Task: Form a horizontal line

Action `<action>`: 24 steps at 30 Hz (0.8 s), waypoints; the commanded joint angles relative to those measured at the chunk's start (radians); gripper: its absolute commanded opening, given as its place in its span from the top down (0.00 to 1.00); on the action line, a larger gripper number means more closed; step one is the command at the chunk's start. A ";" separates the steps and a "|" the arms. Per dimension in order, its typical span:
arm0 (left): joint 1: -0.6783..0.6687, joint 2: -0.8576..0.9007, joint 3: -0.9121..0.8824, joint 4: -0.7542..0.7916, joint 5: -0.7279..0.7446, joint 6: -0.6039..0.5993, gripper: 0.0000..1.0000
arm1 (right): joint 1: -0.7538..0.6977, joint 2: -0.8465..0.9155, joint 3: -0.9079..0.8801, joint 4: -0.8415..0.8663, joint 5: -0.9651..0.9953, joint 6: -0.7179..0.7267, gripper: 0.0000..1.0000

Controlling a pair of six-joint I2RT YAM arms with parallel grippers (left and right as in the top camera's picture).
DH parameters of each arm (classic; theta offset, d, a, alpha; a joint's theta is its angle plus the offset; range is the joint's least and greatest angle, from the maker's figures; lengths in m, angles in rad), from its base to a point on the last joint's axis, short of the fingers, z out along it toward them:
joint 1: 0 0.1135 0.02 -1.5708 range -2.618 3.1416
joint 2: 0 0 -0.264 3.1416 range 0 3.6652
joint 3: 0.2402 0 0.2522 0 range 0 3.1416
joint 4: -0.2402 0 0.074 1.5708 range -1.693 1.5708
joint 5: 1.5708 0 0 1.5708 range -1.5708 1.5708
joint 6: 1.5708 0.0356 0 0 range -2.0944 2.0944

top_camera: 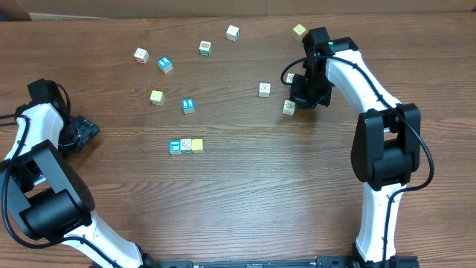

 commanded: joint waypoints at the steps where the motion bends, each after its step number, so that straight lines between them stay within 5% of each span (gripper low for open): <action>1: 0.006 0.003 -0.005 0.001 -0.010 0.001 0.00 | 0.001 -0.002 -0.008 0.006 0.024 0.017 0.96; 24: 0.006 0.003 -0.005 0.001 -0.010 0.001 0.00 | 0.003 -0.001 -0.031 0.011 0.003 0.022 0.96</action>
